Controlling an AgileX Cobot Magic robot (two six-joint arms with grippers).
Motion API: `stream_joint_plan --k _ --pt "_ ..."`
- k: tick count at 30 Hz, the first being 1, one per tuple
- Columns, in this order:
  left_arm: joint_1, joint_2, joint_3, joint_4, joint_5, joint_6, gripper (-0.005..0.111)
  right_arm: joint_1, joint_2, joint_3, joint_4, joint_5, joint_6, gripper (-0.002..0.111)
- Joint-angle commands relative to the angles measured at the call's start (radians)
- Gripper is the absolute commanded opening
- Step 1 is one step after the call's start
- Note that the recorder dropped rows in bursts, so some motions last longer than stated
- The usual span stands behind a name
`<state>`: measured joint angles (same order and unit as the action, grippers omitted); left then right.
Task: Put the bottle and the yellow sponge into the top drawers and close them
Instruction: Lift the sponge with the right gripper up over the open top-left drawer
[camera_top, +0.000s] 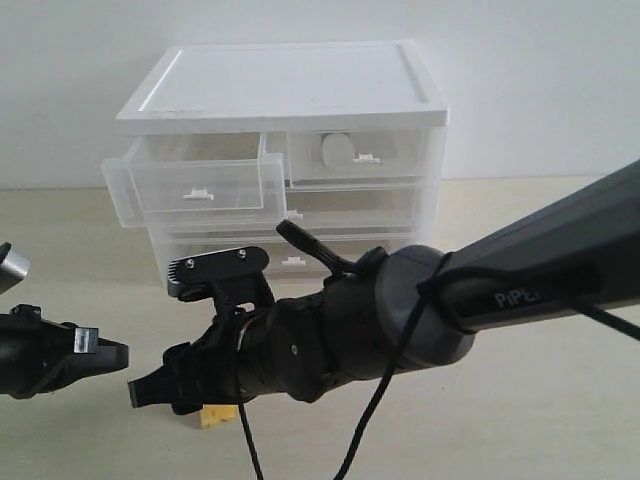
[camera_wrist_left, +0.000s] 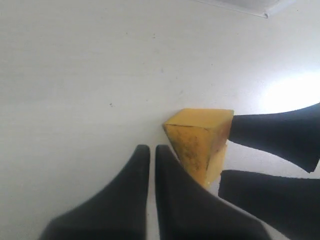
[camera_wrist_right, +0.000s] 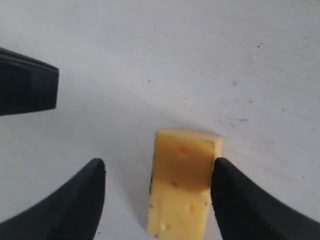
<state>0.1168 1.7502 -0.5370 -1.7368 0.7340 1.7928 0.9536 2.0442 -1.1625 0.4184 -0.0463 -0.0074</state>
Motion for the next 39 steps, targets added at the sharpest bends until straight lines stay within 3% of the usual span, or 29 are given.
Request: stream_joint_plan --k 1,11,14,16,17,28,34,39 --pt "0.002 -0.010 -0.003 -0.008 -0.005 -0.005 0.004 0.003 0.016 0.003 -0.003 -0.057 0.007 0.055" --pt "0.002 -0.010 -0.003 -0.008 -0.005 -0.005 0.004 0.003 0.081 0.003 -0.006 -0.091 0.018 0.053" --pt "0.002 -0.010 -0.003 -0.008 -0.005 -0.005 0.004 0.003 0.077 0.003 -0.006 -0.107 0.018 0.030" --pt "0.002 -0.010 -0.003 -0.008 -0.005 -0.005 0.004 0.003 0.071 0.003 -0.006 -0.107 0.018 0.005" --pt "0.002 -0.010 -0.003 -0.008 -0.005 -0.005 0.004 0.003 0.063 0.003 -0.006 -0.102 0.007 0.000" --pt "0.002 -0.010 -0.003 -0.008 -0.005 -0.005 0.004 -0.044 -0.208 -0.029 -0.006 0.087 -0.299 0.000" --pt "0.002 -0.010 -0.003 -0.008 -0.002 -0.005 0.004 -0.168 -0.256 -0.208 -0.009 0.360 -0.413 0.000" --pt "0.002 -0.010 -0.003 -0.008 -0.001 -0.008 0.004 -0.204 -0.256 -0.371 -0.012 0.517 -0.489 0.000"
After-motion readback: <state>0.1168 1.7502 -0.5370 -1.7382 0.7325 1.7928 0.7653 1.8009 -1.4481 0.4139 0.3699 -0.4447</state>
